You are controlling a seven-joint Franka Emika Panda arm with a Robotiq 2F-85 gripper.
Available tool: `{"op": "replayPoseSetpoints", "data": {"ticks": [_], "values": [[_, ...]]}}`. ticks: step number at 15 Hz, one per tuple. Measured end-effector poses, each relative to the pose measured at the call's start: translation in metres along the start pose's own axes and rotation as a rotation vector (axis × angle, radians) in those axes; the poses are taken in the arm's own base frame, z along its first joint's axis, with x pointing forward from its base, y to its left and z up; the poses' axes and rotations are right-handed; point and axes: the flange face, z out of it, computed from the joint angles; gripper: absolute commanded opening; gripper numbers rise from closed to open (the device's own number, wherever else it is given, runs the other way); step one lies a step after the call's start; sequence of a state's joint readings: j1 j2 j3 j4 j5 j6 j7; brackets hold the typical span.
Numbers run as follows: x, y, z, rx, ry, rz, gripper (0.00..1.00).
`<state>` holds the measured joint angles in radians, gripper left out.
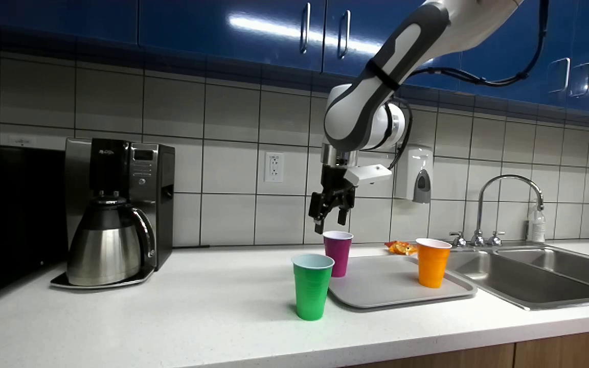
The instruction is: Remove the green, purple and orange cups from the tray
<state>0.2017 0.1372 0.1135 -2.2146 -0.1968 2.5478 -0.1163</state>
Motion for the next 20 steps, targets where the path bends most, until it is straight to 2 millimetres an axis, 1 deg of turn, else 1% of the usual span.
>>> {"op": "replayPoseSetpoints", "data": {"ticks": [6, 9, 15, 20], "values": [[-0.003, 0.021, 0.023, -0.019, -0.007, 0.026, 1.0], [0.002, 0.028, 0.031, -0.029, -0.004, 0.029, 1.0], [0.016, 0.034, 0.042, -0.054, 0.005, 0.013, 1.0], [0.02, 0.044, 0.061, -0.055, -0.014, 0.022, 1.0]]}}
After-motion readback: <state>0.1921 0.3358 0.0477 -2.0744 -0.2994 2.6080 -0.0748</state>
